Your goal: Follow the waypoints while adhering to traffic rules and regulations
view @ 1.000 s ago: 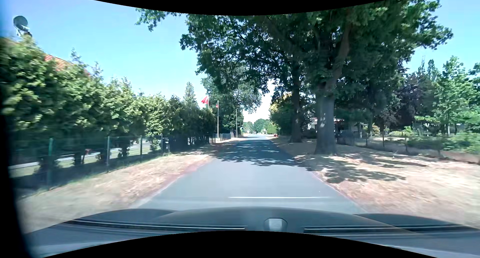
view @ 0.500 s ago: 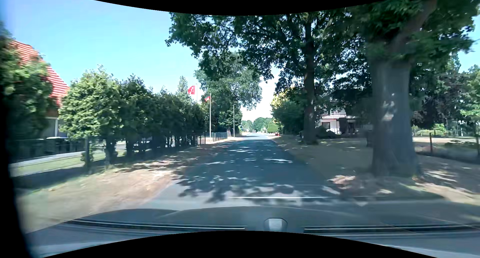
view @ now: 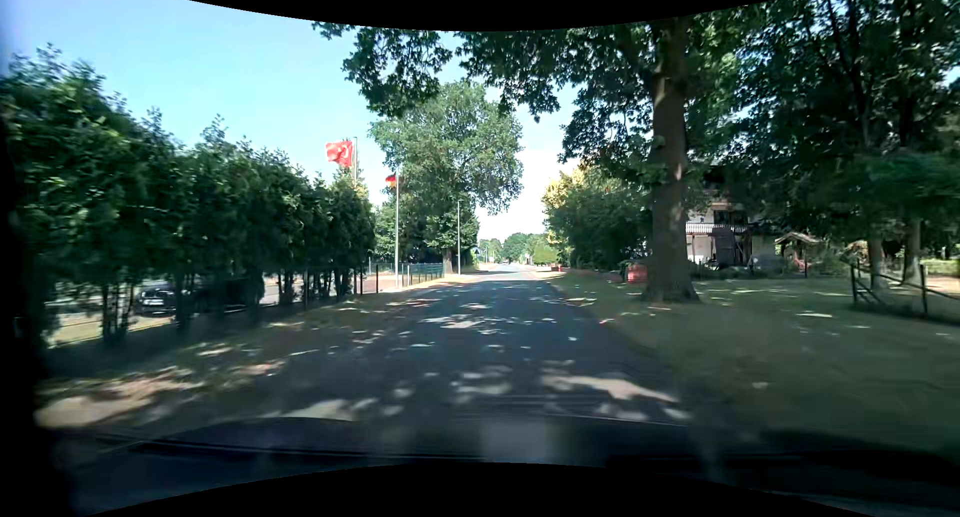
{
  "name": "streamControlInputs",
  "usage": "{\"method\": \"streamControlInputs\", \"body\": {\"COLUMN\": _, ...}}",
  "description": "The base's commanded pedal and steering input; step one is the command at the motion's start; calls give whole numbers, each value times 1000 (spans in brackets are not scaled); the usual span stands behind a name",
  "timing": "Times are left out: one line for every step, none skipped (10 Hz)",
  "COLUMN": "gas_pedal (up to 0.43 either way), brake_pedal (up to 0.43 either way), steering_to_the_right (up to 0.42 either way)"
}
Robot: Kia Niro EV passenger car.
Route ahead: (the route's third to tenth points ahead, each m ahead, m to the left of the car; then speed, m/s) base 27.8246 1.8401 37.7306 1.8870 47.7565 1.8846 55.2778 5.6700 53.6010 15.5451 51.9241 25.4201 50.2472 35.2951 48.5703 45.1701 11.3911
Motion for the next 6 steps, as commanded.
{"method": "streamControlInputs", "body": {"gas_pedal": 0, "brake_pedal": 6, "steering_to_the_right": 10}}
{"method": "streamControlInputs", "body": {"gas_pedal": 0, "brake_pedal": 6, "steering_to_the_right": 10}}
{"method": "streamControlInputs", "body": {"gas_pedal": 0, "brake_pedal": 6, "steering_to_the_right": 10}}
{"method": "streamControlInputs", "body": {"gas_pedal": 0, "brake_pedal": 6, "steering_to_the_right": 10}}
{"method": "streamControlInputs", "body": {"gas_pedal": 0, "brake_pedal": 6, "steering_to_the_right": 11}}
{"method": "streamControlInputs", "body": {"gas_pedal": 0, "brake_pedal": 6, "steering_to_the_right": 11}}
